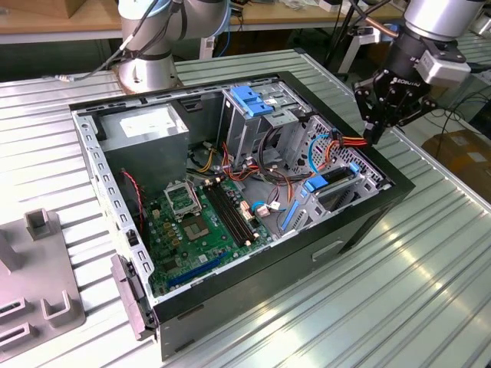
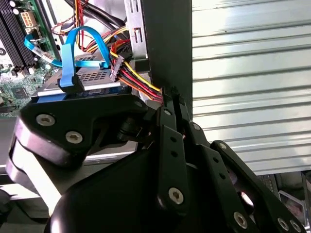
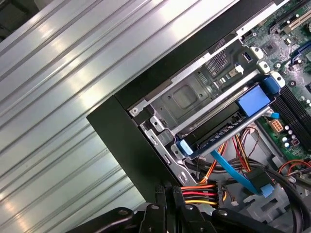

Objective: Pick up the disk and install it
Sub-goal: 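Insert the first disk wire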

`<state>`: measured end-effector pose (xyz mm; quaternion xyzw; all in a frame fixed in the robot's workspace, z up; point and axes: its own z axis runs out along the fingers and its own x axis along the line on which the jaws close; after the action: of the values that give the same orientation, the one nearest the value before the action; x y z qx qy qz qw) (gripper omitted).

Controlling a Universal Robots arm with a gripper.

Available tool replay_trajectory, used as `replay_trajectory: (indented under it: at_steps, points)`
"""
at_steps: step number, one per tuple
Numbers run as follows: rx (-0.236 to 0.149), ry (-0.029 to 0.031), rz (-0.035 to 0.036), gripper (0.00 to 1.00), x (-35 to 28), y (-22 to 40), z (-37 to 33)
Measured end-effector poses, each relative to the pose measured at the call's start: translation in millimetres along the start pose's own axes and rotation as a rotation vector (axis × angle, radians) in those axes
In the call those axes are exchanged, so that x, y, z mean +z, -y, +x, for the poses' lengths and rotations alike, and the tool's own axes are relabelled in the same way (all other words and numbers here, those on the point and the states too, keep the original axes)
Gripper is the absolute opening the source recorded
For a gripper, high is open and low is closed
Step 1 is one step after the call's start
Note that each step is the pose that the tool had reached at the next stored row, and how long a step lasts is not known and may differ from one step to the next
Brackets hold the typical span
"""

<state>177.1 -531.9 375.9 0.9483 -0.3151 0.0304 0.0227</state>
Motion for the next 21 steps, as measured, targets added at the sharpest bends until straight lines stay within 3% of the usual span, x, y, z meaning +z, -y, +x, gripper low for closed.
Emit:
replay_trajectory:
  at_steps: [12, 21]
  points:
    - [0.064, 0.0015, -0.0047, 0.17, 0.2, -5.3, -7.2]
    - [0.072, 0.0018, -0.0051, 0.17, -0.4, -15.5, -20.7]
